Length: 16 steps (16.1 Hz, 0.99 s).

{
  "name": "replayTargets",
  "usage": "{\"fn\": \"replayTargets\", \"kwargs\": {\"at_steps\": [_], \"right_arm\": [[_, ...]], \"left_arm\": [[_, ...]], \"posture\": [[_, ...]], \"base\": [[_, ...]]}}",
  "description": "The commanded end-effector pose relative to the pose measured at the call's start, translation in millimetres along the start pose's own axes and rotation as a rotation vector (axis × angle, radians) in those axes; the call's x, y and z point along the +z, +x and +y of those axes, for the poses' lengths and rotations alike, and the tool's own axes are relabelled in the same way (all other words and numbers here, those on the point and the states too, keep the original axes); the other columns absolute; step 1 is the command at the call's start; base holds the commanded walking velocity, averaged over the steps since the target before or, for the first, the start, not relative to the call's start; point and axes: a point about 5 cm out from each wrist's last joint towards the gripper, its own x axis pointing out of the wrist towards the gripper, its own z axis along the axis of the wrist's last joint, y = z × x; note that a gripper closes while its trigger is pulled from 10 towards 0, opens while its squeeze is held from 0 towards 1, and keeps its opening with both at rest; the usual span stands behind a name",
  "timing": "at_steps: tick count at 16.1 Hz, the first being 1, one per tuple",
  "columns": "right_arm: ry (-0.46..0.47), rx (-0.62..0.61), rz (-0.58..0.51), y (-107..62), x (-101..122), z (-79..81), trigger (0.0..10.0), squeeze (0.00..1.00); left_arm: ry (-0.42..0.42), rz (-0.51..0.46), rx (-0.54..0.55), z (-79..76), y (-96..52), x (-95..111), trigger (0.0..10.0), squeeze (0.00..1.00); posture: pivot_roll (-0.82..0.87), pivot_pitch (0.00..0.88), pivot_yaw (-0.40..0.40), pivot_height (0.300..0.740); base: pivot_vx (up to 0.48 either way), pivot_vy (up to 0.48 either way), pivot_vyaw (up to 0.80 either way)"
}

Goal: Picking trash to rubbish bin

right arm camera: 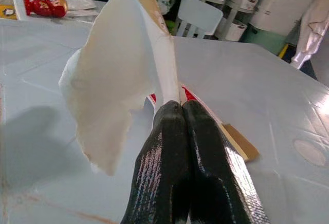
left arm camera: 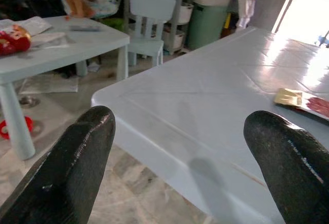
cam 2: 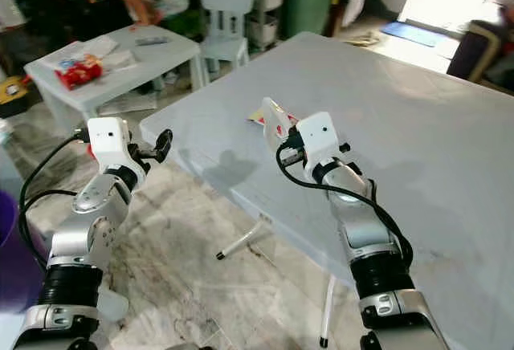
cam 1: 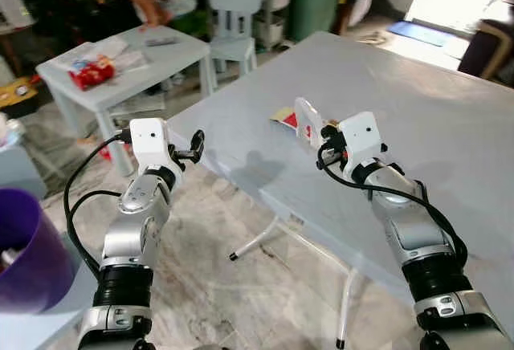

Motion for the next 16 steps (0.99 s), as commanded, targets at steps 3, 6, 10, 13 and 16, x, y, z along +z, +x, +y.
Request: {"fn": "replayTargets", "kwargs": {"at_steps": [3, 6, 10, 13, 16], "right_arm": [[-0.011, -0.025, -0.006, 1.9, 6.3, -7.3, 0.0, 0.0], [-0.014, -0.037, -0.007, 2.0, 6.7, -9.8, 0.0, 0.0], [-0.014, -0.053, -0.003, 3.1, 7.2, -11.5, 0.0, 0.0], [-0.03, -0.058, -0.004, 3.6, 7.9, -11.7, 0.0, 0.0], [-0.023, -0.063, 0.003, 3.7, 7.1, -11.3, 0.0, 0.0]], "left_arm": [[-0.001, 0.004, -0.009, -3.8, 2.3, 1.5, 10.0, 0.0], [-0.012, -0.009, -0.023, -4.8, 3.7, 4.8, 10.0, 0.0], [-0.02, -0.038, -0.08, -8.0, 3.4, 11.1, 10.0, 0.0], [-0.036, -0.05, -0.102, -10.1, 3.3, 13.6, 10.0, 0.0], [-0.044, -0.051, -0.113, -11.3, 2.9, 13.1, 10.0, 0.0]], "posture": [[0.14, 0.035, -0.017, 0.74], [0.14, 0.032, -0.014, 0.74], [0.14, 0.033, -0.014, 0.74], [0.14, 0.033, -0.014, 0.74], [0.13, 0.032, -0.01, 0.74]], "base": [[0.0, 0.112, 0.0], [0.0, 0.0, 0.0], [0.0, 0.0, 0.0], [0.0, 0.0, -0.15], [0.0, 0.0, -0.8]]}}
